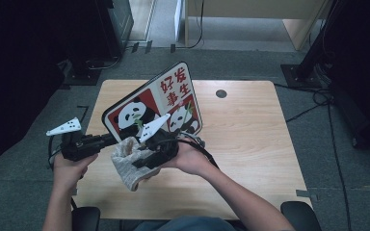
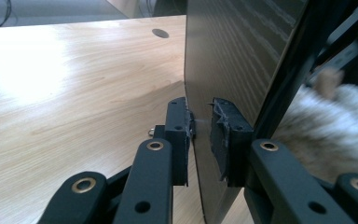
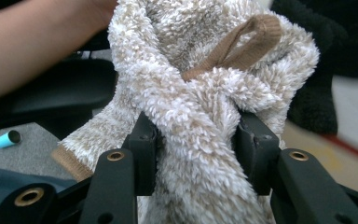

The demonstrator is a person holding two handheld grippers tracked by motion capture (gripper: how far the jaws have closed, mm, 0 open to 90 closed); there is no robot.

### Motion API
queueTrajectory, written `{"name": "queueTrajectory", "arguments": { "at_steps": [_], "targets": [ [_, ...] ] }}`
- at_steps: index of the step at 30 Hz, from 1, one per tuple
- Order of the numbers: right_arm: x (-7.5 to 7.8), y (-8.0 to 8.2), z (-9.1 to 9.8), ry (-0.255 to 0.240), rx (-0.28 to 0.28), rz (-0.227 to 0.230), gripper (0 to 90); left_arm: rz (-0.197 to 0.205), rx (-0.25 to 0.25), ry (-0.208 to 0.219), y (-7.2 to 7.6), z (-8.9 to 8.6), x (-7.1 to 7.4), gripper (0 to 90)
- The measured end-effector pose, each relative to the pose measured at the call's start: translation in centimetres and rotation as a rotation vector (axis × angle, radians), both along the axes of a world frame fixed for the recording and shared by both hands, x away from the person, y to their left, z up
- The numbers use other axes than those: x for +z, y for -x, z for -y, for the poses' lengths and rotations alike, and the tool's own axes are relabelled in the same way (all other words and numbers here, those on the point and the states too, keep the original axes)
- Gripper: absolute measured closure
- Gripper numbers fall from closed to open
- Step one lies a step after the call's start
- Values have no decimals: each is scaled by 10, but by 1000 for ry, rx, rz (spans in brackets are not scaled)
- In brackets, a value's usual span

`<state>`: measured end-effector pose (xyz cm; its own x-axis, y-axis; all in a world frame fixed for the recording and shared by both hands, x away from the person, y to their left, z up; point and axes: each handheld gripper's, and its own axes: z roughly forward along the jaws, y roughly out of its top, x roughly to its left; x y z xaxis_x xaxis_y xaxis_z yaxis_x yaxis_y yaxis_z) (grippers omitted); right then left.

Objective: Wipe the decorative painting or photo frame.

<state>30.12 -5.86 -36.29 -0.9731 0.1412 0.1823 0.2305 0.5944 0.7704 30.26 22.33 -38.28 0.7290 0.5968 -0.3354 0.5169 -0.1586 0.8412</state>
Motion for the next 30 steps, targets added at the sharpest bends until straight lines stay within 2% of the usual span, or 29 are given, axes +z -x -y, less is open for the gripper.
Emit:
{"name": "queueTrajectory", "arguments": {
  "at_steps": [2,12,17,24,30],
  "targets": [
    [12,0,-7,-7,19,14,569,-2,12,1,1,-4,-1,766],
    [50,-1,-37,-18,74,60,569,-1,46,8,8,-17,-2,762],
    [60,-6,-49,-17,83,69,569,1,61,12,12,-21,-2,761],
    [75,-12,-63,-39,87,75,568,0,60,12,14,-22,-3,762],
    [82,-13,-62,-54,83,74,568,-12,35,20,11,-12,-6,762]
  ]
}}
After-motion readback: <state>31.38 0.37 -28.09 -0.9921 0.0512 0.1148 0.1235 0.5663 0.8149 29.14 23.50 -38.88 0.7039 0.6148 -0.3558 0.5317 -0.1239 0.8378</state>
